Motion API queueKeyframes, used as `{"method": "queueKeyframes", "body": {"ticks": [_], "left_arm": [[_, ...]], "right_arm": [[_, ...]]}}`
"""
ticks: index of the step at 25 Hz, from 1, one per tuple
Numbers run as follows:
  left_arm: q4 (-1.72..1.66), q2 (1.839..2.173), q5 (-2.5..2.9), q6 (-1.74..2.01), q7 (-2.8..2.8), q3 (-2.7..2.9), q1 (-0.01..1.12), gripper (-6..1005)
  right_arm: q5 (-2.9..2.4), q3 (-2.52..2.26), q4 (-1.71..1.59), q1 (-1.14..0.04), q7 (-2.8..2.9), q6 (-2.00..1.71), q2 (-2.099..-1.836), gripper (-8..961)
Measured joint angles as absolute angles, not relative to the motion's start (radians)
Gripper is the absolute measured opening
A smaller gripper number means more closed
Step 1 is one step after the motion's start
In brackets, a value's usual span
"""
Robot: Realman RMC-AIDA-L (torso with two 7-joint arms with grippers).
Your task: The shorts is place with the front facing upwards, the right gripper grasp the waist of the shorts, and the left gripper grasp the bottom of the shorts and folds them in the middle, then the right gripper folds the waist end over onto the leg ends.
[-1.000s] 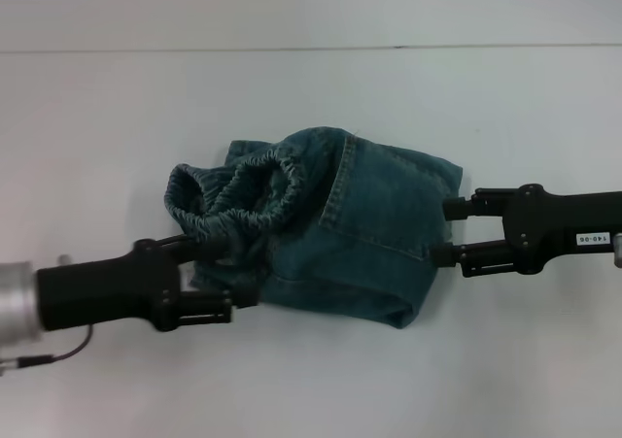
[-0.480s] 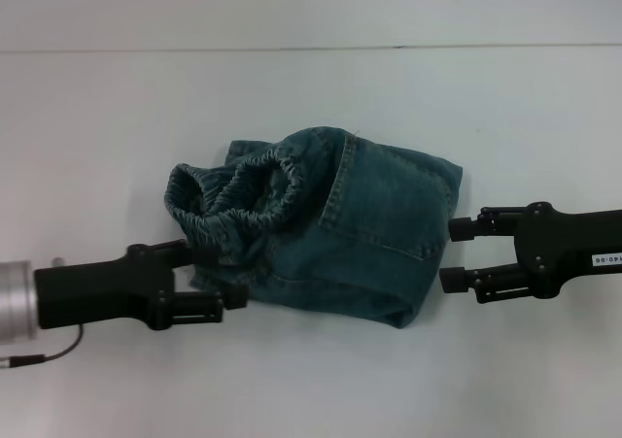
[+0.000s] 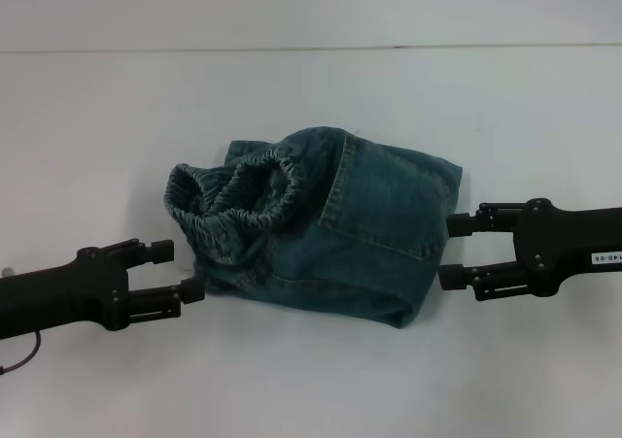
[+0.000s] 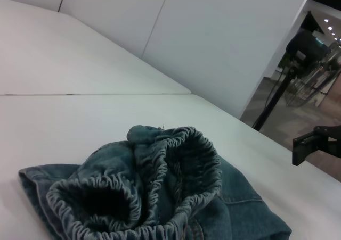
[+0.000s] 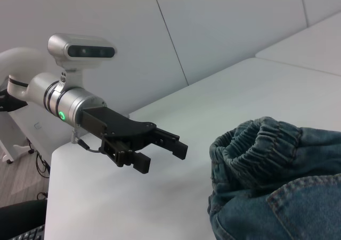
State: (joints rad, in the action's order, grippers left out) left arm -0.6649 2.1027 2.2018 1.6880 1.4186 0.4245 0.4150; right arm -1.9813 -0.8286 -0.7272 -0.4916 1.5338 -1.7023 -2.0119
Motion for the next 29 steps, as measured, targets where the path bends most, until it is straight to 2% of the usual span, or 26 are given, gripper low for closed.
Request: {"method": "queueKeyframes", "body": {"ticks": [29], "left_arm": [[-0.66, 2.105, 2.191, 1.704, 1.414, 0.4, 0.409, 877]], "right_arm": [[-1.979, -0.828, -0.726, -0.5, 1.525, -1.696, -2.016, 869]]}}
